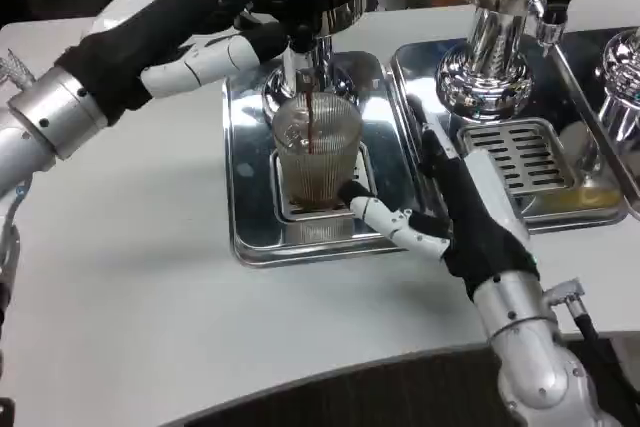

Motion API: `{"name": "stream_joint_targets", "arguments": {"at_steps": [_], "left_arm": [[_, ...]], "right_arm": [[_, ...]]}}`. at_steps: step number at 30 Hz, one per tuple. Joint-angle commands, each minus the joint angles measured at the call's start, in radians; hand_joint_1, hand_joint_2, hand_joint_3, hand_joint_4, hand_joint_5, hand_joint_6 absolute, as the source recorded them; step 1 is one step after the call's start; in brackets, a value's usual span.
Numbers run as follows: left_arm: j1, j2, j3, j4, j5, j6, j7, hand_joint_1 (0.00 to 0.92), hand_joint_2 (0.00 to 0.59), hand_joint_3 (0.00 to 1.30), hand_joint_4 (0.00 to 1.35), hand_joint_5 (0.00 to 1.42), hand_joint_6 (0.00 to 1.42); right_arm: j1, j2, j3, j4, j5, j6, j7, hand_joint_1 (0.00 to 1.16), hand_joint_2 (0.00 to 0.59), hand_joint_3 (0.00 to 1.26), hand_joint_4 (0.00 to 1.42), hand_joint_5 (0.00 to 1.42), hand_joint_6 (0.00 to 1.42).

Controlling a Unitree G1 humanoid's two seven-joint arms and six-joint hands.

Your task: Grasp the cup under the faucet to collect the drink, then remove the cup.

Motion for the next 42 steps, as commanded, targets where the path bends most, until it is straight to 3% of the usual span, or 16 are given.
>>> {"name": "stream_joint_targets", "arguments": {"at_steps": [1,19,42], "left_arm": [[0.019,0.005,-0.001,-0.01,-0.002,0.0,-0.027,0.039,0.083,0.28,0.27,0.31,0.46],[0.014,0.015,0.009,-0.008,-0.001,0.002,-0.025,0.042,0.091,0.28,0.27,0.32,0.47],[0.019,0.02,0.019,-0.014,-0.011,0.014,-0.041,0.052,0.107,0.29,0.28,0.33,0.47]], "right_arm": [[-0.04,0.014,0.007,0.057,0.006,0.0,-0.006,0.54,0.185,0.0,0.0,0.0,0.15],[-0.223,0.069,0.002,0.292,0.058,-0.027,-0.003,0.53,0.179,0.0,0.0,0.0,0.12],[-0.339,0.102,-0.009,0.505,0.107,-0.101,-0.024,0.52,0.18,0.0,0.0,0.0,0.08]]}}
